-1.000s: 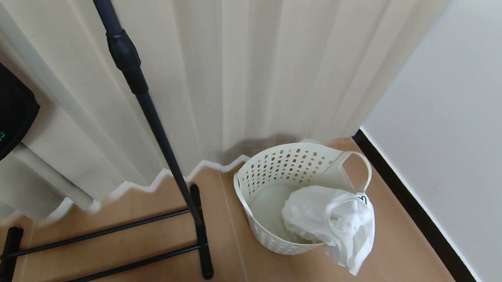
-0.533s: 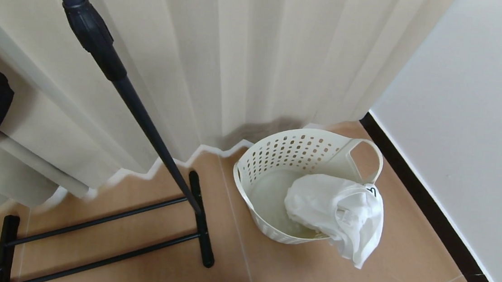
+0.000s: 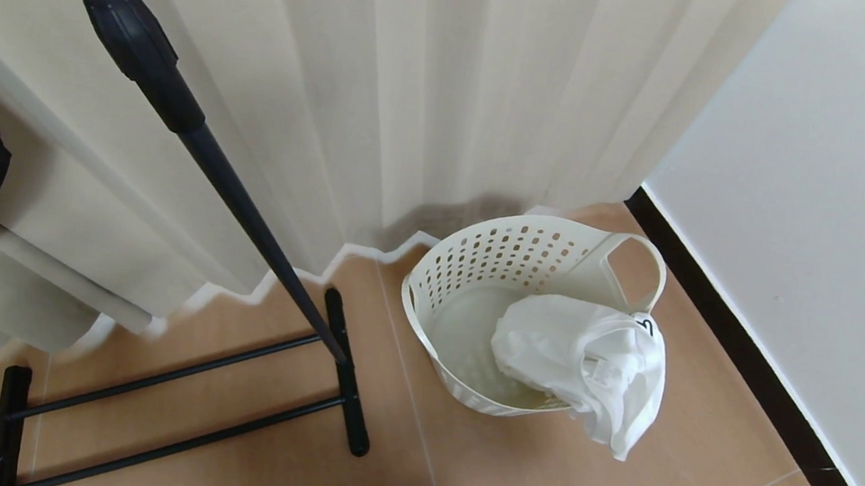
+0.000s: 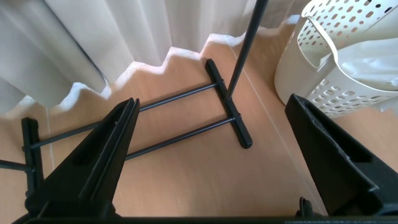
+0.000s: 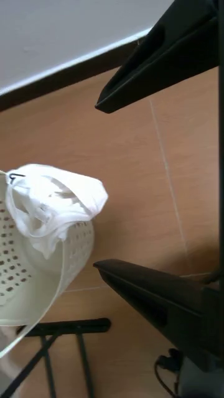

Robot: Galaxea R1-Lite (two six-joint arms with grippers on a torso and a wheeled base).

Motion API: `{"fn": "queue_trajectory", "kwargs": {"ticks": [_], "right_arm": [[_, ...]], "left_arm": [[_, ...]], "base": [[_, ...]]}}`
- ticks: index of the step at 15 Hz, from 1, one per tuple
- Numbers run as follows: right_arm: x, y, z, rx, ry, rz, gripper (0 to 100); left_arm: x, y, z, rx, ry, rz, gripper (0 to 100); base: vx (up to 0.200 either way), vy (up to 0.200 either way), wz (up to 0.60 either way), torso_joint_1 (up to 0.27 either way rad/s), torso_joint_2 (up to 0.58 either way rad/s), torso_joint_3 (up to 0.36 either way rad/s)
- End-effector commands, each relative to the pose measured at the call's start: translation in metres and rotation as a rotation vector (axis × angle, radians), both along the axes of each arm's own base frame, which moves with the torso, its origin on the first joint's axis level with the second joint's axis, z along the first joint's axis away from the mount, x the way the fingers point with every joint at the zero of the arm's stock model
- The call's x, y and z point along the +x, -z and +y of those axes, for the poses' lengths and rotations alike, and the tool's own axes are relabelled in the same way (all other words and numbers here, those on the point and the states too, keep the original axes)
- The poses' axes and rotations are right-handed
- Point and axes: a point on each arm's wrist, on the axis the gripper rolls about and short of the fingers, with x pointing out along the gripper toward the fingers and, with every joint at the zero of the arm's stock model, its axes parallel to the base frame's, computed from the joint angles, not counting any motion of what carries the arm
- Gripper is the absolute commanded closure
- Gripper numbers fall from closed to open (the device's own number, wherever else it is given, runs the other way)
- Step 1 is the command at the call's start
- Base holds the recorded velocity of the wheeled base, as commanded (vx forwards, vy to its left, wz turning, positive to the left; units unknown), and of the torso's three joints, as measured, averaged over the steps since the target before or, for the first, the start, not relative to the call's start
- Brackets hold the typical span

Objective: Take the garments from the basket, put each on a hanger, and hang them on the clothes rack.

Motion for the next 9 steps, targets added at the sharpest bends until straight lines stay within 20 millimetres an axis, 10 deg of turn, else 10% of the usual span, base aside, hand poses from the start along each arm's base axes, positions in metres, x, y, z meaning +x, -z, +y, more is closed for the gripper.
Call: {"fn": "queue_trajectory", "kwargs": {"ticks": [1, 6, 9], "right_arm": [[0.060, -0.027, 0.006, -0.216, -0.138, 0.290, 0], [0.154, -0.051, 0.018, -0.684, -0.338, 0.334, 0], [0.206, -0.033, 0.032, -0.905, -0.395, 0.312, 0]], "left_arm": [[0.000, 0.000, 0.000, 0.000, 0.000, 0.000, 0], [0.000, 0.000, 0.000, 0.000, 0.000, 0.000, 0], [0.000, 0.000, 0.000, 0.020, 0.009, 0.002, 0]], "base": [[0.000, 0.000, 0.00, 0.000, 0.00, 0.000], [0.000, 0.000, 0.00, 0.000, 0.00, 0.000], [0.000, 0.000, 0.00, 0.000, 0.00, 0.000]]}}
